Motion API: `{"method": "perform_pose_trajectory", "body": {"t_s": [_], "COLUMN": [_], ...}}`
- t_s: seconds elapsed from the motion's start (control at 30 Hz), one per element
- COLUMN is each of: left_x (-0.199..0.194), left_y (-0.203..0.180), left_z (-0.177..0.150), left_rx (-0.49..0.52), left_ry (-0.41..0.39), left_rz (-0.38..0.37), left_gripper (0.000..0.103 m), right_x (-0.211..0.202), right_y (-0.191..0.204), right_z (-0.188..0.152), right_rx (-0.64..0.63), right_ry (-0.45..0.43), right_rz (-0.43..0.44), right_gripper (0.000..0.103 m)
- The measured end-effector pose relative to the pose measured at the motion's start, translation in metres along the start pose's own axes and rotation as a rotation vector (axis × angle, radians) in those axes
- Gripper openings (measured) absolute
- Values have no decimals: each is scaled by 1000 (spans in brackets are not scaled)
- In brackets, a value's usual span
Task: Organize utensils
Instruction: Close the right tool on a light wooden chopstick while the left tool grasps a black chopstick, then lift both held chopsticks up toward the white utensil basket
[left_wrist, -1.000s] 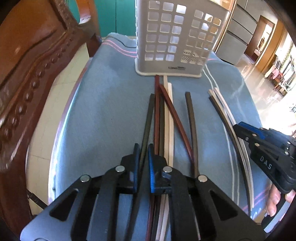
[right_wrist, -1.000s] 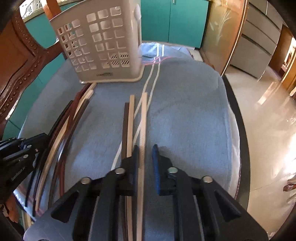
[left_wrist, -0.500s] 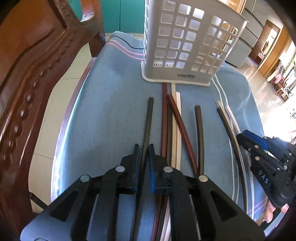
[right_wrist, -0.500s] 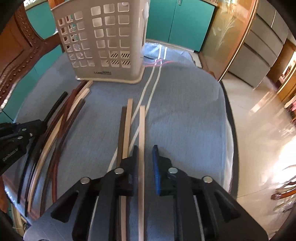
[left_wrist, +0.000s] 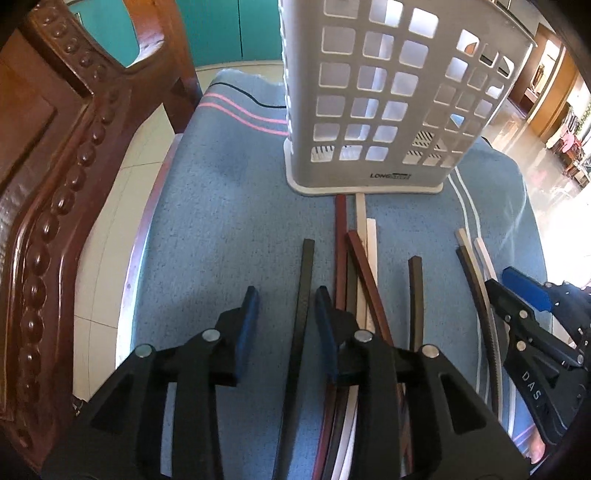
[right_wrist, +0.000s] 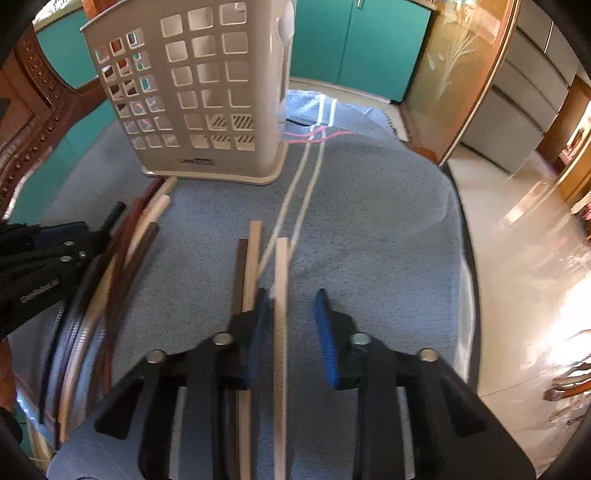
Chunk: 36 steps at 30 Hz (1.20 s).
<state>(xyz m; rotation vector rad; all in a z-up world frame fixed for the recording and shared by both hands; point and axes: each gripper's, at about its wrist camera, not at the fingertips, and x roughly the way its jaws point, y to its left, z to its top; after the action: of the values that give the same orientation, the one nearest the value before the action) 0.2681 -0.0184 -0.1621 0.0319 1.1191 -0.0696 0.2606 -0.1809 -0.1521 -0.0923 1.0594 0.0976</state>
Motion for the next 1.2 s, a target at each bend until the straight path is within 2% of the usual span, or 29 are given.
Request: {"method": "perform_pose_trajectory", "body": {"t_s": [0.03, 0.07, 0.1, 0.2, 0.3, 0.63, 0.77, 1.0, 1.2], "left_x": [1, 0, 0, -5, -25, -135, -167, -196, -212], "left_y": [1, 2, 3, 11, 12, 11, 14, 14, 18], "left_z": [1, 0, -1, -2, -7, -10, -13, -12, -16], "left_rx": [3, 6, 0, -30, -32, -9, -11, -11, -16], "left_ry": [-1, -3, -3, -23, -76, -300, -364, -425, -450], "left_rz": [-5, -12, -27, -58, -68, -138, -167, -187, -221], "left_gripper": [25, 13, 8, 7, 7, 7, 7, 7, 7], "right_x": [0, -1, -2, -10, -32, -146, -178, -216, -227], "right_y": [0, 1, 3, 6, 6, -1, -7, -10, -10], "right_z": [1, 0, 0, -4, -6, -15, -20, -23, -16], "right_rx": [4, 2, -1, 6, 2, -25, -27, -26, -27], "right_ry": [1, -1, -7, -32, -87, -319, -384, -474, -515], "right_rz": [23, 28, 25, 54, 53, 67, 79, 96, 113], "right_gripper": [6, 6, 6, 6, 6, 6, 6, 6, 6]}}
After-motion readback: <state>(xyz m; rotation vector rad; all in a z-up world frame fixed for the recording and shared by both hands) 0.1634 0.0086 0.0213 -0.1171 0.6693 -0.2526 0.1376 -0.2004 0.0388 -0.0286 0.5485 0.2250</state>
